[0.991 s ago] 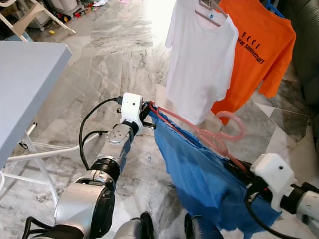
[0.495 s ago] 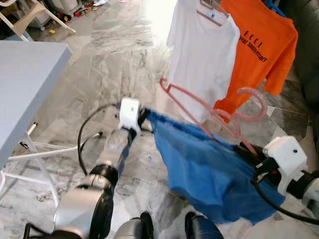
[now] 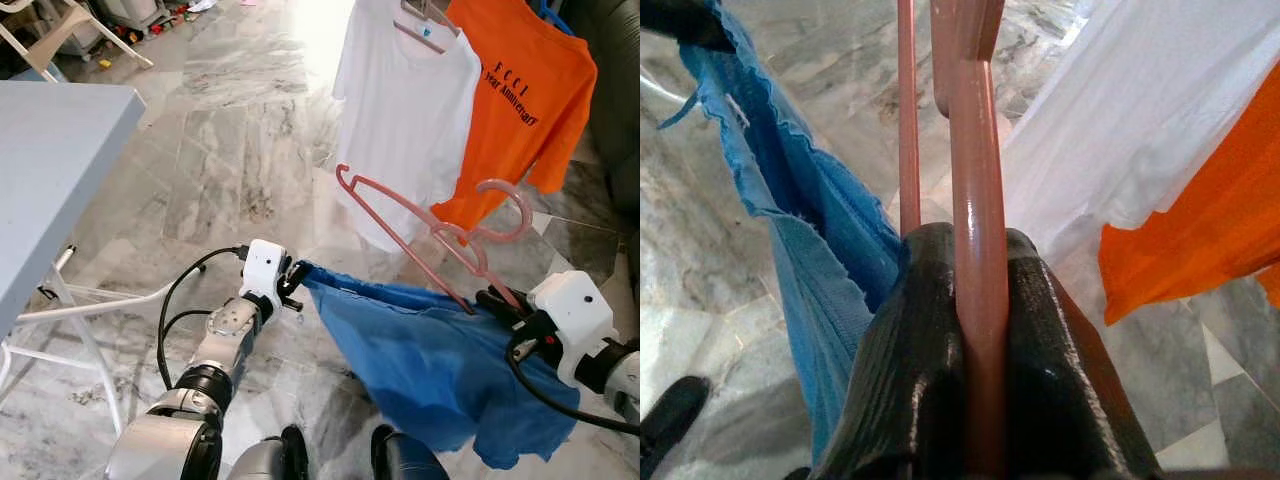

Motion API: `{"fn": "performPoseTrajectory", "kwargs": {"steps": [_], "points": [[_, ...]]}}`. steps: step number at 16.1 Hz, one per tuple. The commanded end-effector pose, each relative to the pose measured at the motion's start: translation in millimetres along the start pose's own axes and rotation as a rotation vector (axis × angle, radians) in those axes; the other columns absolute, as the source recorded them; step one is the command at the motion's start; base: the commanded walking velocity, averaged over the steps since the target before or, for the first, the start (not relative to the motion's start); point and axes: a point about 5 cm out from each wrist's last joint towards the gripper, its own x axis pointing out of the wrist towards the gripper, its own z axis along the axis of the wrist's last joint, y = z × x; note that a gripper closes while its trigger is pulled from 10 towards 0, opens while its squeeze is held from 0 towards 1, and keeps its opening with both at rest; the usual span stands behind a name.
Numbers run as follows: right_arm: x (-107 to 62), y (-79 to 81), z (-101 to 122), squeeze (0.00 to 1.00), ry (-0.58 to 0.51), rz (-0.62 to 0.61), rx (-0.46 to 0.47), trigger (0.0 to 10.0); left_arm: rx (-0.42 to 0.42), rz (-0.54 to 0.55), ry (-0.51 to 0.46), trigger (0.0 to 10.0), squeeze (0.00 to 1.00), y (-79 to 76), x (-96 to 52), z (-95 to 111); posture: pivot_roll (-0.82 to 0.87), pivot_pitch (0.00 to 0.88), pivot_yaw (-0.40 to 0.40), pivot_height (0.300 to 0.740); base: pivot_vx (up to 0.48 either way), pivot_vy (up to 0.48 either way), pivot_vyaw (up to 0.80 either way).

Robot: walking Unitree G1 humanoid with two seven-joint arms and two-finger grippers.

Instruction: Hang hanger

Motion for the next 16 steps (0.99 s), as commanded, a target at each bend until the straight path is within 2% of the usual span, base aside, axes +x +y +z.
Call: {"fn": "performPoseTrajectory", "kwargs": {"steps": [1, 5, 9, 11, 14, 16], "points": [[-2.8, 3.0, -5, 0.0, 0.031, 0.035, -0.015, 10.0, 0.016, 0.024, 0.018, 10.0, 1.0, 9.9, -7.0, -6, -0.23, 0.231, 0.092, 0.74, 0.0, 0.0, 0.0], [-14.8, 13.6, -19, 0.0, 0.12, 0.15, -0.001, 10.0, 0.015, 0.035, 0.021, 10.0, 1.0, 10.5, -8.6, -9, -0.24, 0.246, 0.085, 0.74, 0.0, 0.0, 0.0], [-21.4, 16.8, -23, 0.0, 0.168, 0.227, -0.023, 10.0, -0.009, -0.016, 0.038, 10.0, 1.0, -2.6, -7.7, -16, -0.25, 0.25, 0.079, 0.74, 0.0, 0.0, 0.0], [-16.4, 16.5, -23, 0.0, 0.171, 0.26, -0.055, 10.0, -0.018, -0.195, 0.079, 10.0, 1.0, -24.0, -8.8, -25, -0.26, 0.251, 0.075, 0.74, 0.0, 0.0, 0.0], [-2.5, 17.4, -23, 0.0, 0.169, 0.296, -0.101, 10.0, 0.119, -0.43, 0.121, 10.0, 1.0, -41.9, -19.0, -38, -0.25, 0.256, 0.079, 0.74, 0.0, 0.0, 0.0], [8.1, 20.3, -23, 0.0, 0.163, 0.322, -0.127, 10.0, 0.191, -0.539, 0.146, 10.0, 1.0, -46.7, -26.7, -45, -0.24, 0.259, 0.08, 0.74, 0.0, 0.0, 0.0]]}}
